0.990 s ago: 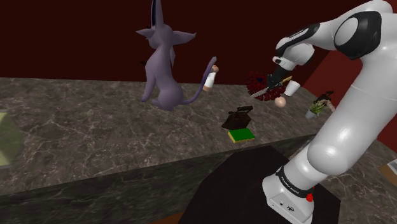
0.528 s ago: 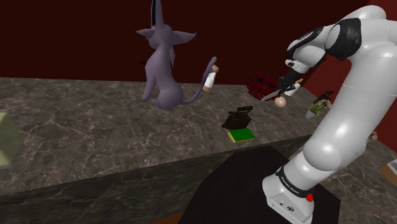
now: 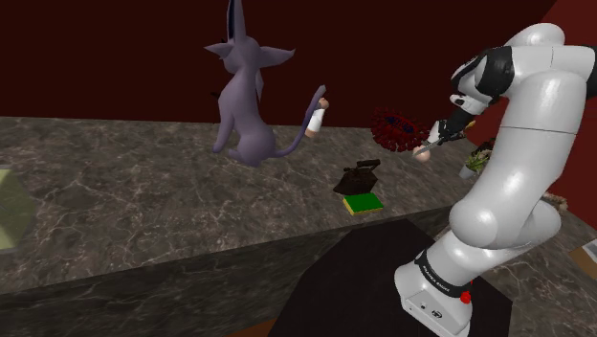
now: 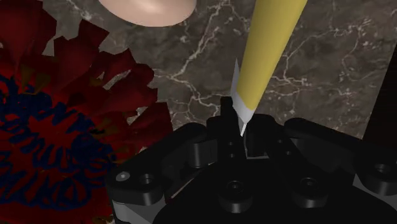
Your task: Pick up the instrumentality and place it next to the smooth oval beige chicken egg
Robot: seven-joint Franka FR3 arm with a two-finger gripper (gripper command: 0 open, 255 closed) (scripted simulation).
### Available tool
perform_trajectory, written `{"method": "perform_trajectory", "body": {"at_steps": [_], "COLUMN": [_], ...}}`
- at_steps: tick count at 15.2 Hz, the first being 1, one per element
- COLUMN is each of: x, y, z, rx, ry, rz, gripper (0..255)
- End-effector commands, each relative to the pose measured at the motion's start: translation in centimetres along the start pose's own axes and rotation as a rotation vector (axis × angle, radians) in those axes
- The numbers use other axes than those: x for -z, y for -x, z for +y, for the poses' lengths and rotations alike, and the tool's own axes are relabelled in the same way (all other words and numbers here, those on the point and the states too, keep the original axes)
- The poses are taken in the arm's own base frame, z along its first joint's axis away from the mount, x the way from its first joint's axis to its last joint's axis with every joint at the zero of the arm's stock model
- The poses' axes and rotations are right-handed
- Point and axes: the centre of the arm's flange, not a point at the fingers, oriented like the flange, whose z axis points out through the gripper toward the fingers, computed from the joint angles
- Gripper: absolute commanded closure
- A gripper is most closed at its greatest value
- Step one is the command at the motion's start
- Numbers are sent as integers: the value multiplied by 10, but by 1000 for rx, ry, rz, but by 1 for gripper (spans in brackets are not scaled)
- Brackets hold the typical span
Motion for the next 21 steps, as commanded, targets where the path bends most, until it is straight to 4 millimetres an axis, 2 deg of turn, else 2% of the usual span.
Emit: {"method": "perform_trajectory", "body": {"at_steps": [1,11,12,21], "x": [0,14,14,-33], "y": [26,152,154,159], "z": [-9,-46,-47,-48], "rx": [1,1,1,1], "ry": [0,0,0,0], "rz": [1,1,1,1], "gripper": [255,255,255,255]}}
